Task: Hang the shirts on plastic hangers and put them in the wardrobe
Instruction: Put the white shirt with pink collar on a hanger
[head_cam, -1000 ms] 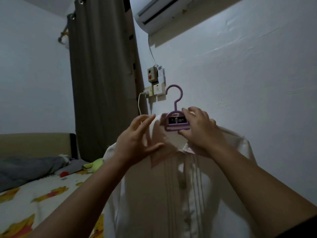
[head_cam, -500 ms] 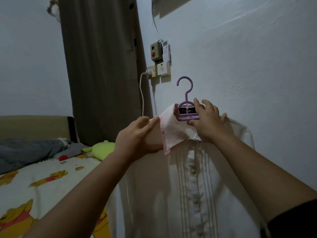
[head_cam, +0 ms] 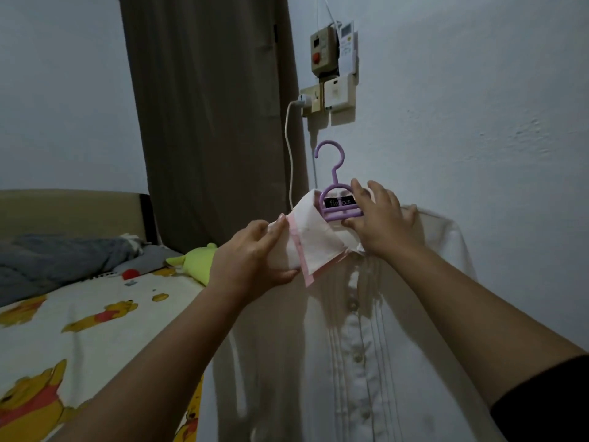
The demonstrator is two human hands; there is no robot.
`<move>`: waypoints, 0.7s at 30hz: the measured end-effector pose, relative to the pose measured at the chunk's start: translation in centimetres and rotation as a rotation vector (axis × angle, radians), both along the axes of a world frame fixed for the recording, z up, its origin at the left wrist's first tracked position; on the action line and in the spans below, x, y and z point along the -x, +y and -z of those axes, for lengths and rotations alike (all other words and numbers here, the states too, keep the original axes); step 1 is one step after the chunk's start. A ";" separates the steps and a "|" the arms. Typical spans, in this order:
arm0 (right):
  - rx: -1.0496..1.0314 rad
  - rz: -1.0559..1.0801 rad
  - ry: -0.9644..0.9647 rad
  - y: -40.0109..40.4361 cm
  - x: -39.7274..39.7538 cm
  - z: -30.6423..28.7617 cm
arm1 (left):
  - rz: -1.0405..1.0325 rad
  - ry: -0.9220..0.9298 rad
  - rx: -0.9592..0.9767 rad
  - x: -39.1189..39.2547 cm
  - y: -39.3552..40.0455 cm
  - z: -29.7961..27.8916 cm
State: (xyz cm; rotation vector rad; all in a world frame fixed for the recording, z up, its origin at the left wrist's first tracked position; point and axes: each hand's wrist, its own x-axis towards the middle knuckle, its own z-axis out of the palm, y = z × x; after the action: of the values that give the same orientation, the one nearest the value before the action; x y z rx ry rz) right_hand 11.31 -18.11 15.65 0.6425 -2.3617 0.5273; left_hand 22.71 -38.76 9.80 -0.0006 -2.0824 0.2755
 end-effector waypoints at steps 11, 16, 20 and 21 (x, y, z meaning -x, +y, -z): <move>0.215 -0.129 -0.387 -7.6 6.1 8.9 | -0.508 -0.259 -0.452 7.1 -8.3 3.8; 0.103 -0.101 -0.531 -9.7 6.2 13.8 | -0.322 -0.465 -0.783 9.8 -7.6 7.0; 0.046 -0.079 -0.564 -8.6 5.7 15.4 | -0.287 -0.322 -0.589 9.2 -6.2 7.9; 0.035 -0.066 -0.555 -8.1 5.4 15.5 | -0.278 -0.296 -0.488 9.1 -5.7 8.2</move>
State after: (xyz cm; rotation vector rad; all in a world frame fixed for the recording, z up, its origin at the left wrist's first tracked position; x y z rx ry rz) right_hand 5.89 -26.17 0.17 0.6169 -2.8419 0.8651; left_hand 13.59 -44.46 1.56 0.5753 -2.3957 -0.0793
